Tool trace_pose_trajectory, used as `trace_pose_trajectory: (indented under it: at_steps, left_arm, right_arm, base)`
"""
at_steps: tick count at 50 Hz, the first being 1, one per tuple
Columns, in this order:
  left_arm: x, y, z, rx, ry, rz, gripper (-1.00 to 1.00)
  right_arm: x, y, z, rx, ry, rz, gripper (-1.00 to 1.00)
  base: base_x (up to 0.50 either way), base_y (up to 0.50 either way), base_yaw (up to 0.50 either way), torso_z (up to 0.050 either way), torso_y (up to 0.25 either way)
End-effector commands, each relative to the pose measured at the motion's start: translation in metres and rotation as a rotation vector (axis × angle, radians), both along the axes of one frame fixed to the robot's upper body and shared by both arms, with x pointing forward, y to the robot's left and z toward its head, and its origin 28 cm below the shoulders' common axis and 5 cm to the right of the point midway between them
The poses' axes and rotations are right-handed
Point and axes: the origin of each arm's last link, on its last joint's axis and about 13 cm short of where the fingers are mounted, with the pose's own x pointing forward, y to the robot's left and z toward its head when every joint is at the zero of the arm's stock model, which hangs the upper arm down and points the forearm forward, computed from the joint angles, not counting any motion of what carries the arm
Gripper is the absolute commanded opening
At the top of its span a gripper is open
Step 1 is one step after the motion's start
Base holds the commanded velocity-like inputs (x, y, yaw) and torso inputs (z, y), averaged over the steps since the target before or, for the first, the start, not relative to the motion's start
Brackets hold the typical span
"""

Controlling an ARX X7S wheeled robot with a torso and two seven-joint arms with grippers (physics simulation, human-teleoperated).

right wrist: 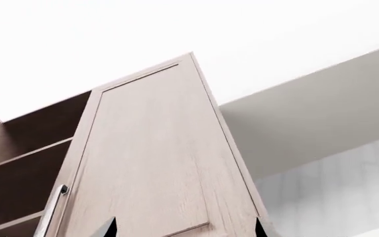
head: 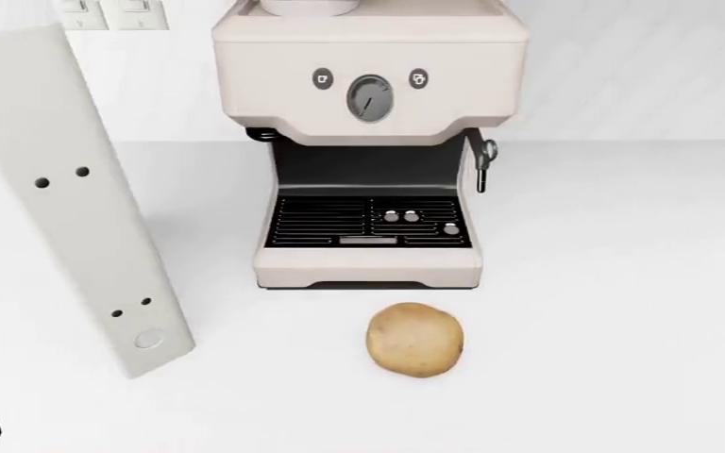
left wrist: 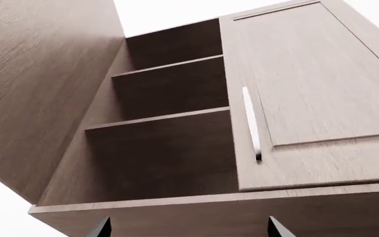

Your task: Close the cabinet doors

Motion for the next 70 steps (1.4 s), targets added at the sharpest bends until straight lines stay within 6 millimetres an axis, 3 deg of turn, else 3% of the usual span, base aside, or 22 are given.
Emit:
trace_pose_trajectory:
  at_steps: [1, 13, 70]
  left_arm:
    - [-0.001, 0.000, 0.001, -0.003, -0.005, -0.002, 1.00]
    - [0.000, -0.001, 0.001, -0.003, -0.009, -0.003, 1.00]
    - [0.000, 0.002, 0.002, -0.021, 0.006, -0.015, 1.00]
  right_arm:
    - [-0.007, 0.002, -0.006, 0.009, -0.010, -0.011, 1.00]
    - [-0.014, -0.002, -0.006, 0.009, -0.007, 0.004, 1.00]
    - [-0.008, 0.000, -0.008, 0.043, -0.002, 0.054, 1.00]
  base:
    - [0.00, 0.50, 0.00, 0.000, 0.000]
    - [0.00, 0.50, 0.00, 0.000, 0.000]
    - [0.01, 0.48, 0.00, 0.000, 0.000]
